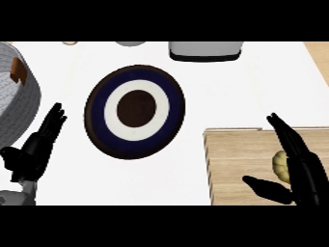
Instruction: Pick the squash from the tray and place it in the plate
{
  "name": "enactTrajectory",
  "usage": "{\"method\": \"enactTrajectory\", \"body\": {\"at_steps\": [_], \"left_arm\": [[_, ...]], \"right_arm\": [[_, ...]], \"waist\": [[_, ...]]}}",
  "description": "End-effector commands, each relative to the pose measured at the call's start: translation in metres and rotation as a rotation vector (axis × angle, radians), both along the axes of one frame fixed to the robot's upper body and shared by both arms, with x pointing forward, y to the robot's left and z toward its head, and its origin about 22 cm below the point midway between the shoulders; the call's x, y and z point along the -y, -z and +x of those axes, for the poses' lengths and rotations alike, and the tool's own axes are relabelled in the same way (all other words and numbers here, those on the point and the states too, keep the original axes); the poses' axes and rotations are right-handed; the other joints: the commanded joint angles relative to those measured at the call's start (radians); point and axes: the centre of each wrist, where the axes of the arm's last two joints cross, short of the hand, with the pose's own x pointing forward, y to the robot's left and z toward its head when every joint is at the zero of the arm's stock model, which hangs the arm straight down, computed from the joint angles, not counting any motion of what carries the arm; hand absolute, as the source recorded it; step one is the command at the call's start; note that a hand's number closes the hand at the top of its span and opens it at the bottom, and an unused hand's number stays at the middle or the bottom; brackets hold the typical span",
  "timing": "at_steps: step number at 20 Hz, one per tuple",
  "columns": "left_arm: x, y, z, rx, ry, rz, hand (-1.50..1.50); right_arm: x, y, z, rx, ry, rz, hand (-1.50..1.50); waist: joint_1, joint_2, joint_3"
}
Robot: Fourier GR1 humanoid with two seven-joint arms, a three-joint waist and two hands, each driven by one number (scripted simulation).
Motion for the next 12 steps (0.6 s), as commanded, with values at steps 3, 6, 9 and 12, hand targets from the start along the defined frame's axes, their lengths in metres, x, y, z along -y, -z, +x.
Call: {"method": "enactTrajectory", "body": {"at_steps": [3, 6, 9, 12], "left_arm": [[0.011, 0.006, 0.001, -0.013, 0.001, 0.003, 0.00], [0.004, 0.008, -0.004, -0.002, 0.007, 0.001, 0.00], [0.001, 0.005, 0.002, -0.005, 0.023, -0.006, 0.00], [0.001, 0.004, 0.013, -0.002, 0.015, -0.008, 0.00]], "right_arm": [[0.010, -0.030, -0.014, -0.218, 0.086, -0.250, -1.50], [-0.003, -0.050, -0.020, -0.329, 0.100, -0.353, -1.50], [-0.009, -0.050, -0.001, -0.460, 0.134, -0.404, -1.50], [-0.015, -0.070, 0.004, -0.504, 0.157, -0.372, -1.50]], "waist": [[-0.003, 0.001, -0.002], [0.008, 0.001, -0.003], [0.023, 0.007, -0.001], [0.014, 0.005, 0.000]]}}
